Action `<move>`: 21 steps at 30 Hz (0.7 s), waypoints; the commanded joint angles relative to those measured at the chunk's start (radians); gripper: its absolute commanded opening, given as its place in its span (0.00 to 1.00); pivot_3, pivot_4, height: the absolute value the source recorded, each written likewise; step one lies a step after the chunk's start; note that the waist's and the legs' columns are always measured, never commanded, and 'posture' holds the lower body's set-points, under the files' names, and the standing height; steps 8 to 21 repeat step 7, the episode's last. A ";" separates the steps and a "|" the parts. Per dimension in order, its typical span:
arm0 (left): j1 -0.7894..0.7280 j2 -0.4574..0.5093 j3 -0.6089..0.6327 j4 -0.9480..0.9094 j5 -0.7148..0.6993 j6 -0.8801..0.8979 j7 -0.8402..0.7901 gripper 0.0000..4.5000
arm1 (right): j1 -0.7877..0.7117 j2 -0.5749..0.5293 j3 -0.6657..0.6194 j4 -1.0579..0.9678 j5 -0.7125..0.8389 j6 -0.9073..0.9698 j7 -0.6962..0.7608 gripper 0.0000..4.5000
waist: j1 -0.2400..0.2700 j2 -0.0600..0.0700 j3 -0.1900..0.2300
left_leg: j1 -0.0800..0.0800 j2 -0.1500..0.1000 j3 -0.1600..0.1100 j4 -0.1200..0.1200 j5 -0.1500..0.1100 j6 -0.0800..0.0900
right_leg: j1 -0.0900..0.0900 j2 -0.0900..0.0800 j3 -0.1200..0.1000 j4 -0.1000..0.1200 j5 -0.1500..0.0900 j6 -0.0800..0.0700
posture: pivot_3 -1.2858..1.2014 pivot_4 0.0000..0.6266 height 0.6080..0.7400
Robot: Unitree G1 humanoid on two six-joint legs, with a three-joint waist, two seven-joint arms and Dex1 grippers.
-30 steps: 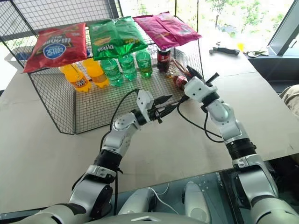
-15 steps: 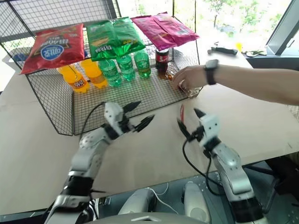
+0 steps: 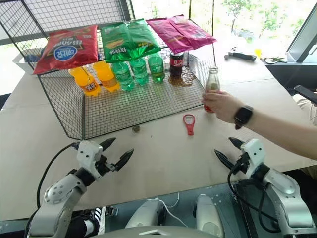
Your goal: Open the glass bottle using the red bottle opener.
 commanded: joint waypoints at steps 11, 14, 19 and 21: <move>0.079 -0.026 0.011 -0.091 0.046 -0.025 0.074 1.00 | -0.043 0.014 -0.032 0.064 0.026 -0.082 0.110 0.86 | -0.002 0.000 0.000 | 0.000 0.000 0.000 0.000 0.000 0.000 | 0.000 0.000 0.000 -0.001 0.000 0.000 | 0.52 0.24 1.00; 0.079 -0.026 0.011 -0.091 0.046 -0.025 0.074 1.00 | -0.043 0.014 -0.032 0.064 0.026 -0.082 0.110 0.86 | -0.002 0.000 0.000 | 0.000 0.000 0.000 0.000 0.000 0.000 | 0.000 0.000 0.000 -0.001 0.000 0.000 | 0.52 0.24 1.00; 0.079 -0.026 0.011 -0.091 0.046 -0.025 0.074 1.00 | -0.043 0.014 -0.032 0.064 0.026 -0.082 0.110 0.86 | -0.002 0.000 0.000 | 0.000 0.000 0.000 0.000 0.000 0.000 | 0.000 0.000 0.000 -0.001 0.000 0.000 | 0.52 0.24 1.00; 0.079 -0.026 0.011 -0.091 0.046 -0.025 0.074 1.00 | -0.043 0.014 -0.032 0.064 0.026 -0.082 0.110 0.86 | -0.002 0.000 0.000 | 0.000 0.000 0.000 0.000 0.000 0.000 | 0.000 0.000 0.000 -0.001 0.000 0.000 | 0.52 0.24 1.00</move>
